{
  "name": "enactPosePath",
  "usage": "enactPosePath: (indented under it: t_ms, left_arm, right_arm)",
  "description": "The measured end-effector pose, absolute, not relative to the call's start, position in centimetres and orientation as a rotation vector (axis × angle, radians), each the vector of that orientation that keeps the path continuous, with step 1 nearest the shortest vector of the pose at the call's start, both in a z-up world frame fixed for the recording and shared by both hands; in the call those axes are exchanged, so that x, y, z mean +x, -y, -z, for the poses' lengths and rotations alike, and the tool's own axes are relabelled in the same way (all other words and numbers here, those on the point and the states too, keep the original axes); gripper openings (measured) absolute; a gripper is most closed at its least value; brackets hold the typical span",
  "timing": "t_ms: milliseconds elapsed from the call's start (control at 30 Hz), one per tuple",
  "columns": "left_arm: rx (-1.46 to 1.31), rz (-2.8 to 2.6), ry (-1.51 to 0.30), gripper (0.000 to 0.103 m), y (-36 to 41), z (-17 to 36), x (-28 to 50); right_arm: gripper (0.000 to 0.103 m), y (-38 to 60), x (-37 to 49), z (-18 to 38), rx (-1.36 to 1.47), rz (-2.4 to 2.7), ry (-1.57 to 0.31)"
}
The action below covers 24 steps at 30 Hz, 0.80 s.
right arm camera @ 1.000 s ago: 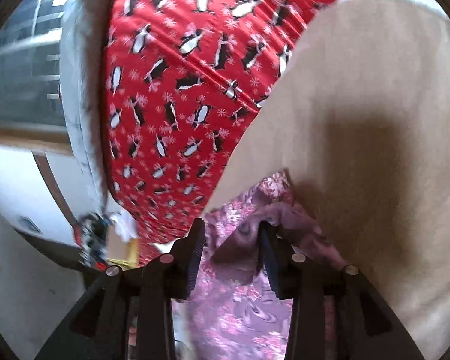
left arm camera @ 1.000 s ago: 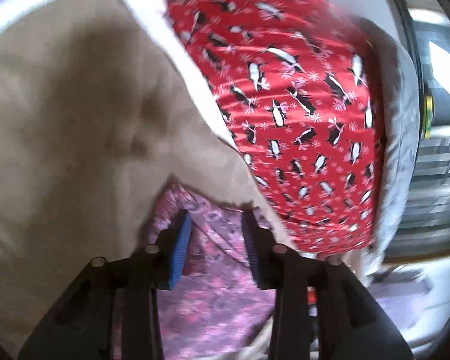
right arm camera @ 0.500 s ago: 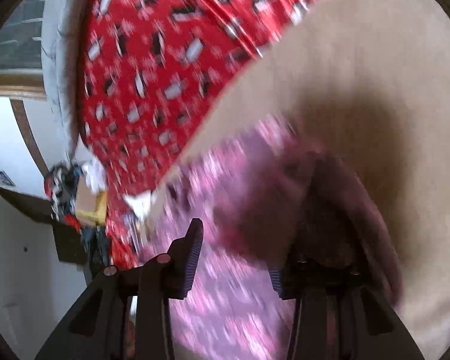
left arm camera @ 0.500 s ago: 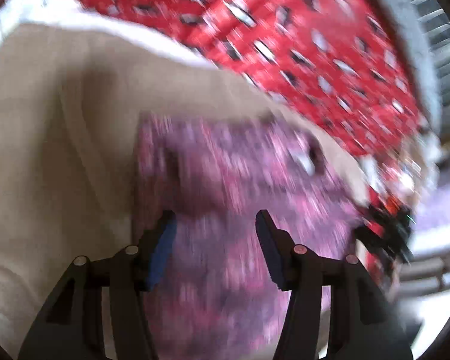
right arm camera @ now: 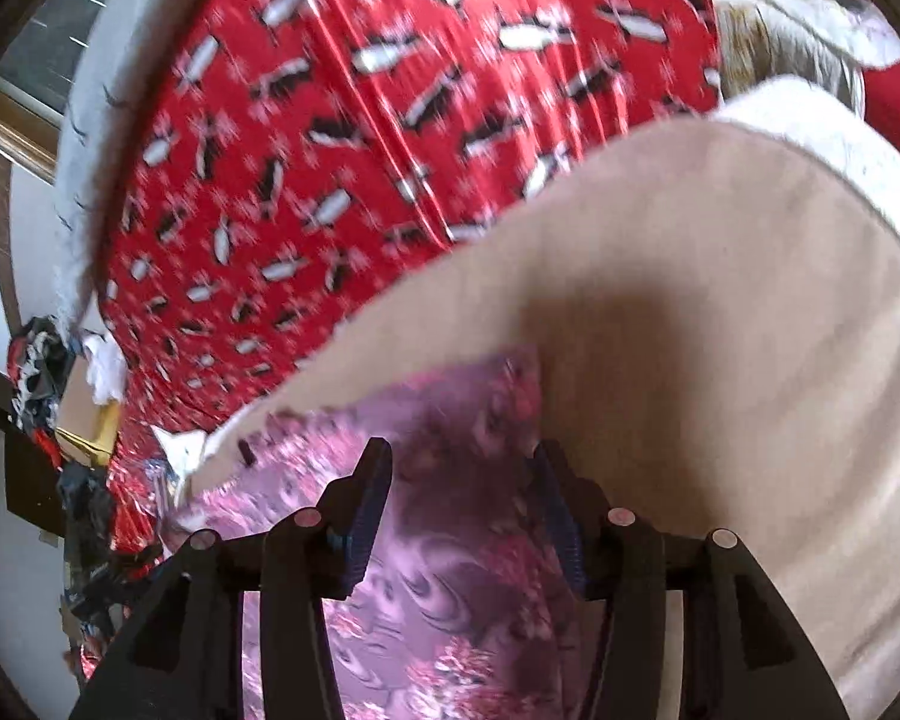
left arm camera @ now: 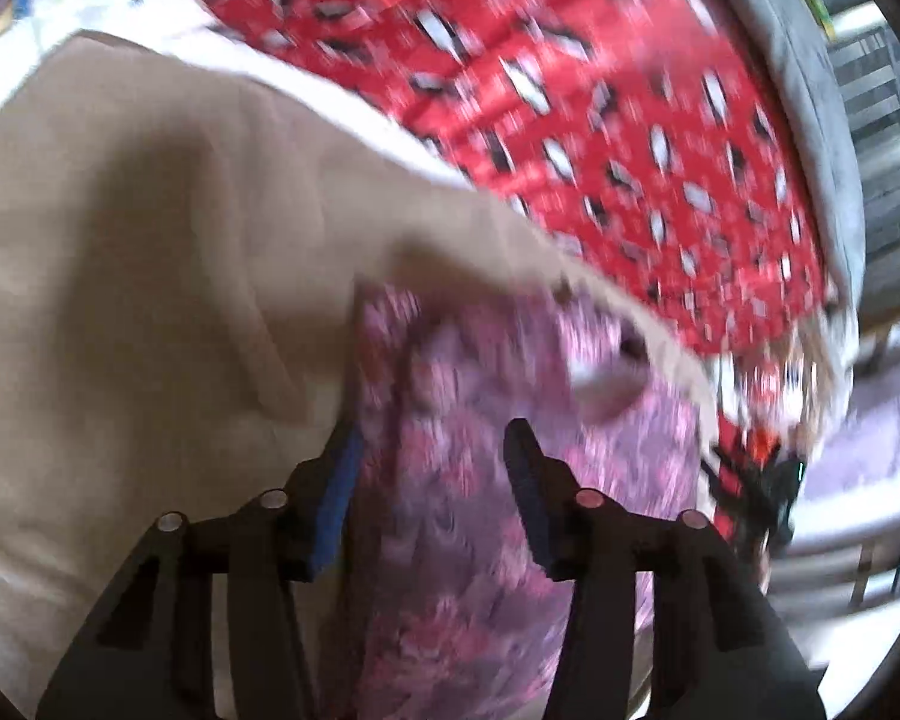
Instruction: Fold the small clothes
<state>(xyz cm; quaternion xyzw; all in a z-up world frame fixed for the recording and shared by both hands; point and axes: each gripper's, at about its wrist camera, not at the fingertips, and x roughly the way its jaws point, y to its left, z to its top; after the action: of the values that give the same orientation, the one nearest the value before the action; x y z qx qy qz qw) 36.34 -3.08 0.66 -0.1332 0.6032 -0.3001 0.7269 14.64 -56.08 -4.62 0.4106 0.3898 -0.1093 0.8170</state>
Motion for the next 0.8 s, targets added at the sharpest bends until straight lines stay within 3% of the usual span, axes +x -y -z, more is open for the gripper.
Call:
enactPosePath:
  t_ms: [533,567,600,633,800]
  left_arm:
    - [-0.234,0.563,-1.392,0.049,7.0,0.7,35.5]
    - [-0.19,0.547,-1.358,0.024,7.2,0.1,34.9]
    - [-0.167,0.538,-1.35,0.004,7.3,-0.1,34.7]
    - [-0.166,0.533,-1.348,0.004,7.2,-0.5,34.4]
    - [-0.253,0.531,-1.267,0.004,5.3,-2.9,33.4]
  right_arm:
    - [0.054,56.3,14.2,6.5,0.946,0.293,-0.849]
    - [0.05,55.9,14.2,6.3,0.927,0.272,-0.845]
    - [0.029,55.4,14.4,5.7,0.895,0.233,-0.835]
    - [0.007,55.1,14.7,5.2,0.87,0.201,-0.83]
    - [0.004,53.1,15.2,-0.1,0.762,0.105,-0.676]
